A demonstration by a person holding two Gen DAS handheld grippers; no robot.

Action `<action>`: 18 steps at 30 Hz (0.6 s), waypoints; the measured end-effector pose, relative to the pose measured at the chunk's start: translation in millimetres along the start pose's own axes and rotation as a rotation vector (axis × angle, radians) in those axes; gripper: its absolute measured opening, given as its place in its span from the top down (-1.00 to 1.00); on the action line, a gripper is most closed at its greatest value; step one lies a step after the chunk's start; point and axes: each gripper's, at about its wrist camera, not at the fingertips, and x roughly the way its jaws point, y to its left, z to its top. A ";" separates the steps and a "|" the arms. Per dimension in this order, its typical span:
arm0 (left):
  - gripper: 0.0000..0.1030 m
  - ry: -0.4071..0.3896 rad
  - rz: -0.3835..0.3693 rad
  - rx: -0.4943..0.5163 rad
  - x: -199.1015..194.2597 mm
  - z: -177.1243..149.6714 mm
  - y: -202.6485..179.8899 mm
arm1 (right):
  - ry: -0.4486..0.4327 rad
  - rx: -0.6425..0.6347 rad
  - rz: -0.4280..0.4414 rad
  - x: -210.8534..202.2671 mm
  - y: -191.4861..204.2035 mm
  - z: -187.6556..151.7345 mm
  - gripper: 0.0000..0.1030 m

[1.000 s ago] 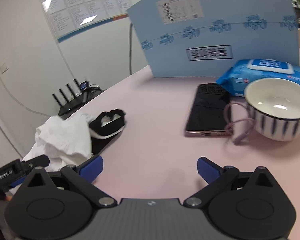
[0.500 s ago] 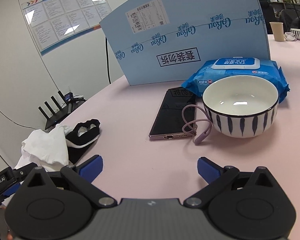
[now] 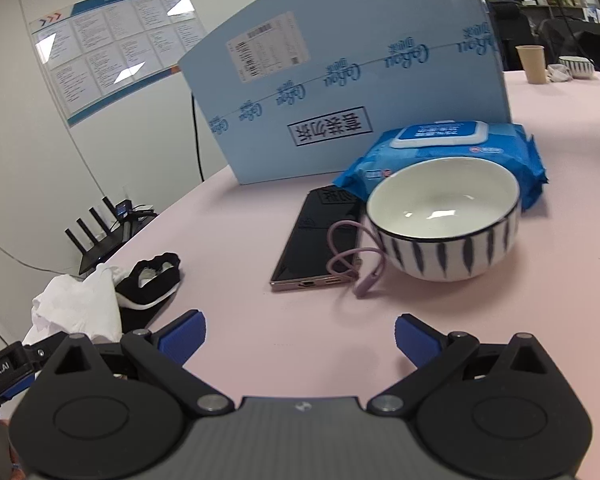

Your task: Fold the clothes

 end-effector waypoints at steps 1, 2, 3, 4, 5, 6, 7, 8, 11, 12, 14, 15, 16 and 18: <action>-1.00 0.000 -0.006 0.002 -0.5 -0.6 -3.6 | -0.005 0.003 -0.008 -2.7 -3.3 0.1 -1.00; -1.00 0.000 -0.009 0.006 -1.0 -1.2 -5.8 | -0.008 0.003 -0.016 -4.5 -5.2 0.0 -1.00; -1.00 -0.001 -0.012 0.010 -1.6 -1.7 -7.8 | -0.011 0.003 -0.025 -6.5 -7.2 -0.2 -1.00; -1.00 0.001 -0.014 0.018 -1.8 -2.3 -11.2 | -0.016 0.000 -0.038 -9.4 -10.0 -0.3 -1.00; -1.00 0.003 -0.017 0.030 -1.5 -3.1 -15.2 | -0.019 -0.001 -0.045 -11.1 -11.6 -0.5 -1.00; -1.00 0.004 -0.022 0.037 -1.3 -3.5 -17.6 | -0.022 -0.003 -0.051 -13.0 -13.5 -0.6 -1.00; -1.00 0.011 -0.038 0.041 -0.5 -3.9 -19.9 | -0.025 -0.003 -0.057 -15.5 -16.4 -0.8 -1.00; -1.00 0.024 -0.070 0.036 0.6 -4.5 -22.3 | -0.026 -0.002 -0.061 -17.3 -18.3 -1.1 -1.00; -1.00 0.039 -0.137 0.040 2.3 -7.9 -34.2 | -0.033 -0.004 -0.081 -22.6 -24.2 -1.8 -1.00; -1.00 0.042 -0.142 0.047 2.7 -8.8 -38.2 | -0.038 -0.009 -0.090 -24.8 -25.7 -2.3 -1.00; -1.00 0.055 -0.174 0.048 4.2 -10.9 -47.1 | -0.046 -0.016 -0.110 -28.8 -29.7 -3.0 -1.00; -1.00 0.057 -0.178 0.050 4.7 -11.8 -51.1 | -0.051 -0.017 -0.118 -31.3 -32.7 -3.3 -1.00; -1.00 0.055 -0.176 0.072 4.6 -13.7 -59.2 | -0.057 -0.014 -0.125 -33.8 -35.6 -3.5 -1.00; -1.00 0.052 -0.168 0.124 4.1 -17.9 -75.7 | -0.065 -0.004 -0.139 -38.2 -42.5 -3.7 -1.00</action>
